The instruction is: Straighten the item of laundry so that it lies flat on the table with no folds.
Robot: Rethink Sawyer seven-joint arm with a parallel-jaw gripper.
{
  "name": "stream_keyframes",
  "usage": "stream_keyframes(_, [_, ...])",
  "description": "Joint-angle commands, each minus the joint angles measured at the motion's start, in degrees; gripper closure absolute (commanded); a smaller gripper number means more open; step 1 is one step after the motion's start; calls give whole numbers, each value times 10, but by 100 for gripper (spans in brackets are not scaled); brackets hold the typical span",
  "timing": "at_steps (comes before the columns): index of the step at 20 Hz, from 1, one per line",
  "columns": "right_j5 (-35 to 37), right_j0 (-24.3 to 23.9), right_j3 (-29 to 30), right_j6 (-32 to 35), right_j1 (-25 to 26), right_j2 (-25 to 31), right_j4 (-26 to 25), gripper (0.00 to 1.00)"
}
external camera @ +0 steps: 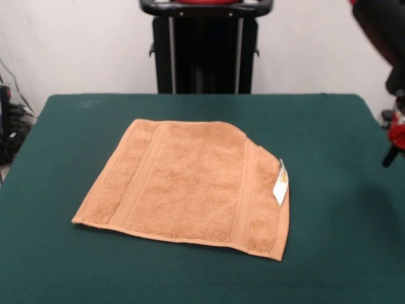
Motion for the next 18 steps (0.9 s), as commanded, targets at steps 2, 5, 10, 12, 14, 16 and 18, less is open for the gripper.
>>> stream_keyframes(2, [104, 27, -37, -10, 20, -24, -53, 100])
stream_keyframes(5, [130, 43, -65, 1, 35, -45, -72, 100])
stream_keyframes(10, [166, 59, -132, 14, 75, -48, -92, 100])
stream_keyframes(12, [179, 63, -149, 17, 83, -49, -97, 100])
stream_keyframes(14, [193, 68, -165, 18, 91, -50, -101, 100])
stream_keyframes(16, [209, 73, -184, 20, 102, -51, -104, 100])
stream_keyframes(18, [221, 76, -199, 20, 110, -51, -106, 100])
